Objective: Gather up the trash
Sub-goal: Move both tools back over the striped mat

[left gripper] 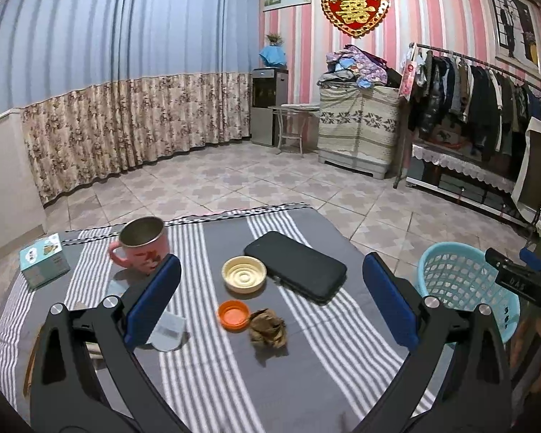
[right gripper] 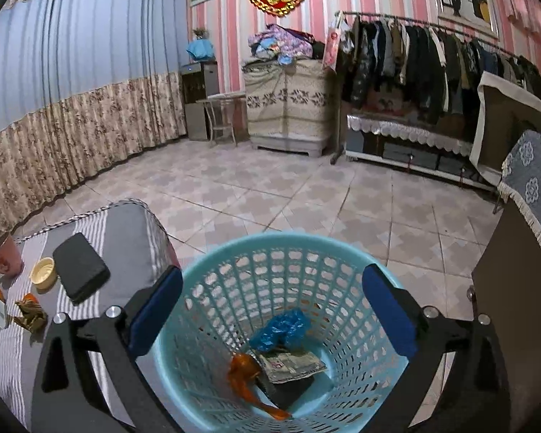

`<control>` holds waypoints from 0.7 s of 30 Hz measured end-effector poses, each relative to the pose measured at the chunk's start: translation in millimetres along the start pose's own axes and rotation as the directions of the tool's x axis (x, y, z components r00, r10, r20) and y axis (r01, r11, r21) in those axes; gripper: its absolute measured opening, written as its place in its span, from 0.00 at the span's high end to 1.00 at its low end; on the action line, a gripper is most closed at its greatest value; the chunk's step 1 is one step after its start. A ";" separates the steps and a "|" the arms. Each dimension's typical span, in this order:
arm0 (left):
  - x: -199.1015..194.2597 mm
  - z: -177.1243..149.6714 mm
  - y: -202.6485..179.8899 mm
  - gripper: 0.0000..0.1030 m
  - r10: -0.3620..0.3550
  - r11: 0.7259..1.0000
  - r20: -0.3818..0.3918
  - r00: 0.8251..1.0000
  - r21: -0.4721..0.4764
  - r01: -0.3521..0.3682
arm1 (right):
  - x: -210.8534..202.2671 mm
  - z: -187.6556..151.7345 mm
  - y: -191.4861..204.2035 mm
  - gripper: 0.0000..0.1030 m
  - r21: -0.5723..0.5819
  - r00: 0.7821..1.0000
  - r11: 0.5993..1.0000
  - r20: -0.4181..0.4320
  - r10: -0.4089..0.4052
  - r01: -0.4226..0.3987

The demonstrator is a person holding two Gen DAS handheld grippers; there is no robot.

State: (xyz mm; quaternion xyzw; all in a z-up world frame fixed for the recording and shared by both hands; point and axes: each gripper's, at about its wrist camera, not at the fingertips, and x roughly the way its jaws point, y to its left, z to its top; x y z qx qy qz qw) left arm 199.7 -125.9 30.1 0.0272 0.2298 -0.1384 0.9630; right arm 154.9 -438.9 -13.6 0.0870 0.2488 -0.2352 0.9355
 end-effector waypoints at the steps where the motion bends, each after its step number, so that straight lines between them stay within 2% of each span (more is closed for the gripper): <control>1: -2.1 -0.3 4.2 0.05 0.005 1.000 0.002 1.000 -0.002 -0.005 | -1.7 0.3 3.6 0.05 -0.002 1.000 1.000 0.002 0.005 -0.005; 13: -22.4 -14.7 66.2 0.05 0.095 0.995 -0.001 0.995 -0.041 -0.095 | -22.8 -3.3 64.7 0.05 -0.109 0.996 0.991 0.029 0.081 -0.077; 17: -24.6 -23.3 86.1 0.05 0.117 0.991 -0.014 0.993 -0.057 -0.118 | -26.5 -9.9 86.6 0.05 -0.132 0.990 0.981 0.003 0.143 -0.141; 21: -26.9 -33.5 102.7 0.05 0.142 0.988 -0.031 0.989 -0.060 -0.144 | -27.9 -15.3 102.2 0.05 -0.166 0.989 0.975 -0.006 0.149 -0.148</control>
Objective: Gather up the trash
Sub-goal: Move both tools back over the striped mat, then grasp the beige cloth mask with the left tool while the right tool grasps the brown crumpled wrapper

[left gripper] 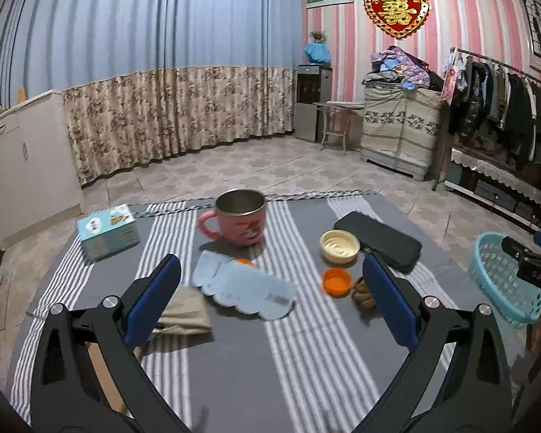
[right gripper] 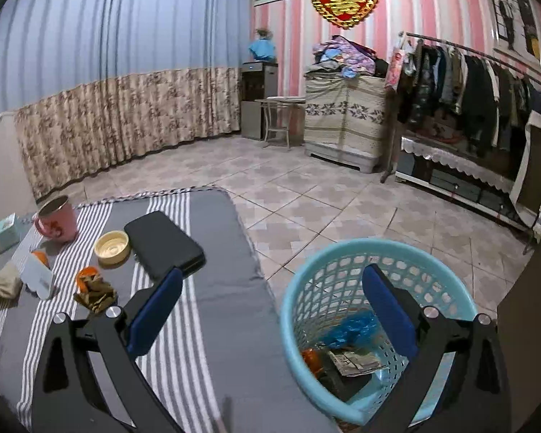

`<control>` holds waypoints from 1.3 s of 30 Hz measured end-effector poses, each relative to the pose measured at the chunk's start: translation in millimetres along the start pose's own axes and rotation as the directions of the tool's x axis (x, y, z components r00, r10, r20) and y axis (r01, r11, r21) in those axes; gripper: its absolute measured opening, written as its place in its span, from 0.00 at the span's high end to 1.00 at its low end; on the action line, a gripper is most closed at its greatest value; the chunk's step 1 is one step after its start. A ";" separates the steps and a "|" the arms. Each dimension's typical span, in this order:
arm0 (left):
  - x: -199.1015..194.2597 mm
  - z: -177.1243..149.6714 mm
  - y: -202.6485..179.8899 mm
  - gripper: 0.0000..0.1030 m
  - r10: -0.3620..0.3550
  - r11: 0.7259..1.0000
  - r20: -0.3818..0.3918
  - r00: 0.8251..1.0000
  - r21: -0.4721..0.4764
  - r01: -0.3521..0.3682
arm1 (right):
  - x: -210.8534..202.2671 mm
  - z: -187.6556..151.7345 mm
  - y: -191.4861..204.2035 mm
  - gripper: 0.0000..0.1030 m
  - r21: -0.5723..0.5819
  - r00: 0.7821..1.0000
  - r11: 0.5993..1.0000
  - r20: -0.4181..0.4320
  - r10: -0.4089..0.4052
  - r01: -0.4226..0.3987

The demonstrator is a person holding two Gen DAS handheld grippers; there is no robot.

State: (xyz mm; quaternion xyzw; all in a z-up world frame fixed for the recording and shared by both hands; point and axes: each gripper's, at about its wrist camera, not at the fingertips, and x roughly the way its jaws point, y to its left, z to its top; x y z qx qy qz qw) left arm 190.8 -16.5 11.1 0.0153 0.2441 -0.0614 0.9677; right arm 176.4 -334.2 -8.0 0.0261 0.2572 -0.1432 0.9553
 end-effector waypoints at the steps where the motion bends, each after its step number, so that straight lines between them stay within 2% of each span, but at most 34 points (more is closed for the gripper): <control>1: -0.2 -1.6 3.5 0.05 0.003 1.000 -0.003 1.000 -0.002 -0.003 | 0.6 -0.2 2.9 0.05 -0.002 1.000 1.000 -0.004 0.004 -0.004; 12: 7.4 -18.4 37.9 0.05 0.028 0.999 -0.039 0.999 -0.022 -0.029 | 12.5 -7.4 36.0 0.05 -0.014 0.994 0.996 -0.073 0.086 -0.088; 19: 12.3 -25.9 54.9 0.05 0.045 0.998 -0.054 0.998 -0.035 -0.046 | 23.7 -13.8 62.1 0.05 0.021 0.976 0.984 -0.124 0.179 -0.178; 24: 17.2 -33.6 77.9 0.05 0.078 0.996 -0.078 0.994 -0.034 -0.080 | 42.1 -21.0 96.2 0.05 0.017 0.957 0.973 -0.176 0.230 -0.230; 26: 17.4 -35.7 89.1 0.05 0.085 0.994 -0.082 0.993 -0.055 -0.089 | 48.9 -24.5 112.1 0.05 -0.014 0.951 0.970 -0.200 0.235 -0.242; 31: 20.6 -40.3 109.8 0.05 0.093 0.992 -0.095 0.991 -0.077 -0.100 | 60.2 -33.0 142.3 0.05 -0.117 0.952 0.966 -0.236 0.197 -0.229; 37: 30.1 -45.1 125.6 0.05 0.096 0.990 -0.125 0.987 -0.089 -0.108 | 68.4 -30.4 155.6 0.06 -0.151 0.951 0.962 -0.248 0.185 -0.226; 38: 32.3 -45.7 126.5 0.05 0.094 0.990 -0.134 0.987 -0.091 -0.106 | 70.5 -29.8 157.2 0.08 -0.149 0.947 0.960 -0.256 0.195 -0.238; 39: 34.8 -46.0 127.3 0.05 0.086 0.991 -0.146 0.986 -0.094 -0.100 | 71.5 -29.3 157.0 0.19 -0.146 0.941 0.957 -0.267 0.207 -0.252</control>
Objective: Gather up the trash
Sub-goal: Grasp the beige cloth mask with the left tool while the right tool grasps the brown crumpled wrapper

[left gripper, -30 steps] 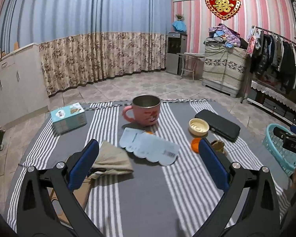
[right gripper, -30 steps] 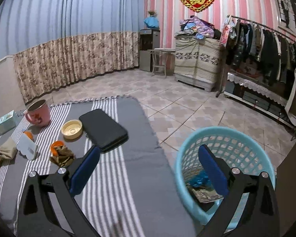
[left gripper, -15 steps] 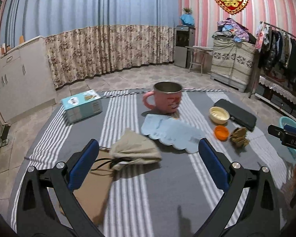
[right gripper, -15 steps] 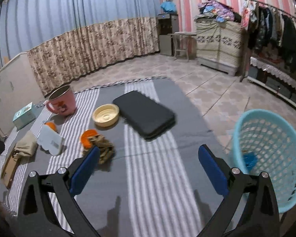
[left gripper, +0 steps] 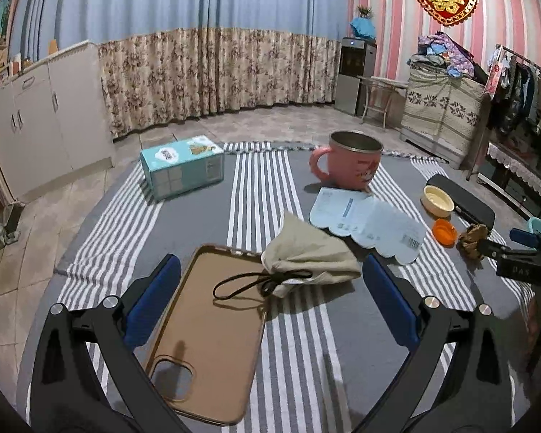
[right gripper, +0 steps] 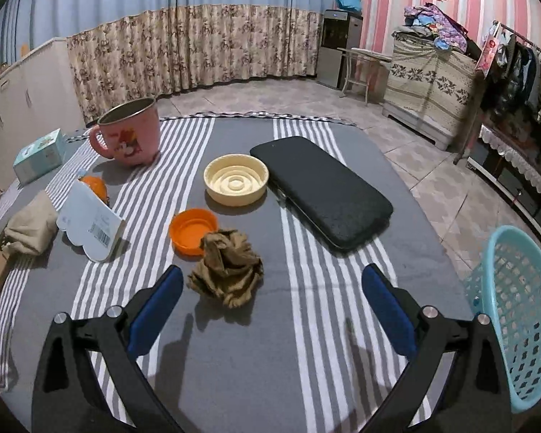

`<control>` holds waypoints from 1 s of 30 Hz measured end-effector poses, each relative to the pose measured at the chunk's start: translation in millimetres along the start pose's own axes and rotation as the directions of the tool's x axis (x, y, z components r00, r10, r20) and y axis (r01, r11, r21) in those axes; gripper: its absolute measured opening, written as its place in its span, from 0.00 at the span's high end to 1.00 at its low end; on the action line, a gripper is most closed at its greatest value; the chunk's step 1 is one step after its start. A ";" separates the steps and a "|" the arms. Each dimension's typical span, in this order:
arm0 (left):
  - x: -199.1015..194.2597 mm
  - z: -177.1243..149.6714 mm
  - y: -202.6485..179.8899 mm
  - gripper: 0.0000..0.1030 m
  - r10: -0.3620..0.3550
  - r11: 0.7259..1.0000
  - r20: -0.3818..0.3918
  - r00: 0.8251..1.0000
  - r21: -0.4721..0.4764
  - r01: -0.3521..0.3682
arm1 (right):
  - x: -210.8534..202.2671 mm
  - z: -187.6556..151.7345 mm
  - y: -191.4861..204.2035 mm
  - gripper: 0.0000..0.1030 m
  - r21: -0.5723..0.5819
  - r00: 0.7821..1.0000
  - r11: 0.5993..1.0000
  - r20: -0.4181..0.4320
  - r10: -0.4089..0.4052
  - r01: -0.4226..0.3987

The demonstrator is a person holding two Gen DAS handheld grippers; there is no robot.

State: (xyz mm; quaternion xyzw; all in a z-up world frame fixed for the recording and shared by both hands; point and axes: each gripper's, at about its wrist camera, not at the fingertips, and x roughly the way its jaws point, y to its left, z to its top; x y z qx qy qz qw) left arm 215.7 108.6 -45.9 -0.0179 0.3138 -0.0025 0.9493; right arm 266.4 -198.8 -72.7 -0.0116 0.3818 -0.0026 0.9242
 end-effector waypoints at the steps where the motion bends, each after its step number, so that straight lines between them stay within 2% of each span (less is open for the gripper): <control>1: 2.1 0.3 0.4 0.05 -0.007 1.000 -0.009 1.000 -0.002 0.007 | 3.6 0.6 1.7 0.25 -0.003 1.000 1.000 -0.018 0.026 -0.026; 2: 3.6 0.4 0.2 0.05 -0.011 1.000 -0.014 1.000 -0.002 0.011 | 5.6 0.8 2.4 0.36 -0.003 0.999 0.999 -0.027 0.042 -0.042; 3: 6.6 1.8 -1.3 0.05 -0.014 1.000 -0.021 1.000 0.001 0.014 | 7.5 1.0 4.3 0.41 -0.006 0.998 0.998 -0.036 0.061 -0.061; 5: 10.5 3.1 -5.3 0.05 -0.022 1.000 -0.028 0.999 0.009 0.022 | 8.3 1.0 9.0 0.62 -0.023 0.996 0.996 -0.039 0.085 -0.086; 8: 19.7 7.1 -13.3 0.05 -0.028 0.999 -0.049 0.998 0.018 0.029 | -0.7 1.3 11.0 0.68 -0.048 0.996 0.995 -0.010 0.086 -0.087; 12: 38.3 11.9 -25.3 0.06 -0.049 0.998 -0.090 0.995 0.039 0.052 | -13.5 3.9 0.4 0.68 -0.021 0.996 0.996 0.033 0.086 -0.085; 19: 76.4 8.4 -30.7 0.26 -0.070 0.996 -0.238 0.969 0.039 0.082 | -26.8 7.7 -18.0 0.68 0.014 0.995 0.997 0.070 0.074 -0.076; 23: 86.0 5.5 -31.8 0.27 -0.057 0.996 -0.265 0.963 0.046 0.071 | -32.7 8.7 -29.8 0.68 0.051 0.993 0.995 0.086 0.083 -0.088; 29: 85.0 7.4 -25.8 0.50 -0.043 0.997 -0.246 0.968 0.051 0.057 | -37.0 7.4 -46.2 0.68 0.081 0.993 0.994 0.100 0.067 -0.075; 30: 82.9 8.4 -24.9 0.57 -0.035 0.997 -0.239 0.970 0.060 0.051 | -38.3 7.3 -49.8 0.68 0.089 0.992 0.993 0.104 0.065 -0.074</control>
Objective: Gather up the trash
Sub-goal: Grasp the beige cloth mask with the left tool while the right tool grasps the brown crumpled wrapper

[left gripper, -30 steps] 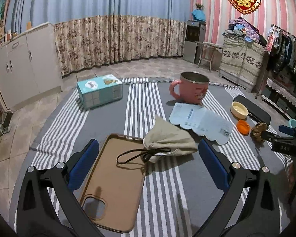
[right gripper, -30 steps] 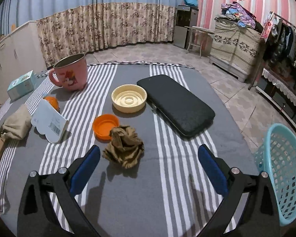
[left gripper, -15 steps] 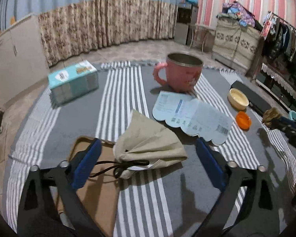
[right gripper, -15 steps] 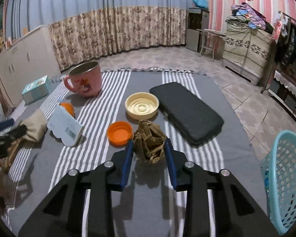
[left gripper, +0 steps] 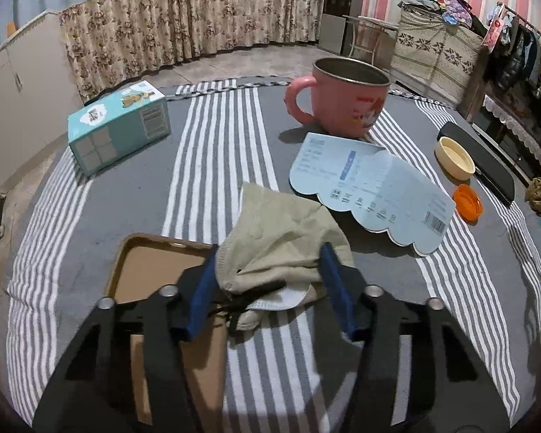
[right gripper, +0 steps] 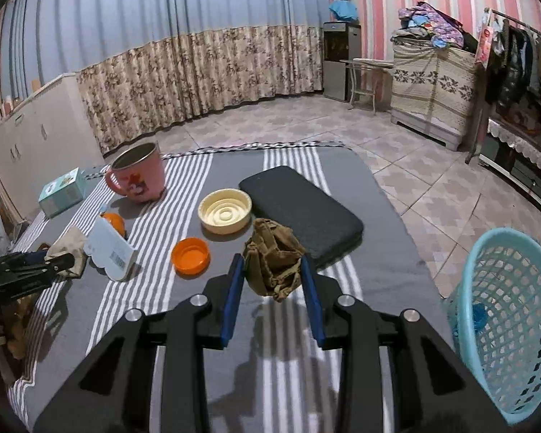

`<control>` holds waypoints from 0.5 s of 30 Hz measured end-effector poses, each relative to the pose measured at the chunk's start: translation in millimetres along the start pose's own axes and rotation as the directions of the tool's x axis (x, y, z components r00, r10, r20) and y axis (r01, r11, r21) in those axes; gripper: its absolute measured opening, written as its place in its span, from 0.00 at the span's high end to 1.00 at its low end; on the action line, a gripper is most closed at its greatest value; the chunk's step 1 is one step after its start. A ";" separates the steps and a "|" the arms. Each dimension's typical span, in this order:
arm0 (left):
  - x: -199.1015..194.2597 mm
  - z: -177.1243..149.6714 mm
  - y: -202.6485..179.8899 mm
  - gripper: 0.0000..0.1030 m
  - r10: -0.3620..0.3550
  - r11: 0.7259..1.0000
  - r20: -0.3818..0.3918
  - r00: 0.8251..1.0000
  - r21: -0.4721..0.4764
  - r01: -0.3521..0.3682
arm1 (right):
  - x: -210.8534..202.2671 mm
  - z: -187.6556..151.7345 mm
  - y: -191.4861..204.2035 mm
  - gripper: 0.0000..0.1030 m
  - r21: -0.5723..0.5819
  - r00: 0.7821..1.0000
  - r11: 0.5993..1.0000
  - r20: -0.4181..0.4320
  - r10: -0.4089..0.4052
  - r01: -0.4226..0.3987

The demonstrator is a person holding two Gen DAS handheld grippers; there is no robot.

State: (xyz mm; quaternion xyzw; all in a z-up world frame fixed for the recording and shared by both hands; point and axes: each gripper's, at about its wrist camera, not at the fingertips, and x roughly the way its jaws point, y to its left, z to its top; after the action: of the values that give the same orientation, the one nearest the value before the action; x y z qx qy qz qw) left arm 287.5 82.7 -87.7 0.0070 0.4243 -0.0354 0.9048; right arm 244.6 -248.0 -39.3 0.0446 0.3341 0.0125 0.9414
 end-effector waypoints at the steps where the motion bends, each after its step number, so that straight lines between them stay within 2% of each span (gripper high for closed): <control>1: -2.1 0.8 0.2 0.69 0.004 1.000 0.006 1.000 0.008 -0.004 | -1.6 0.3 -2.9 0.68 0.007 1.000 1.000 0.004 -0.002 0.002; 6: -17.4 5.7 2.1 0.78 0.014 1.000 0.030 0.999 0.018 -0.014 | -10.8 1.8 -22.3 0.68 0.056 1.000 0.998 0.031 -0.006 0.004; 15: -63.6 10.1 -2.7 0.81 0.066 0.997 0.104 0.992 0.038 -0.071 | -28.3 -2.1 -58.1 0.68 0.114 0.998 0.993 0.059 -0.025 0.018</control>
State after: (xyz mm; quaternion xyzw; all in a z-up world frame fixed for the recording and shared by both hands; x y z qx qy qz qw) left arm 254.5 83.3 -32.3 0.0383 0.3758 -0.0133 0.9258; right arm 220.9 -307.2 -28.5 0.0948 0.3061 -0.0178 0.9471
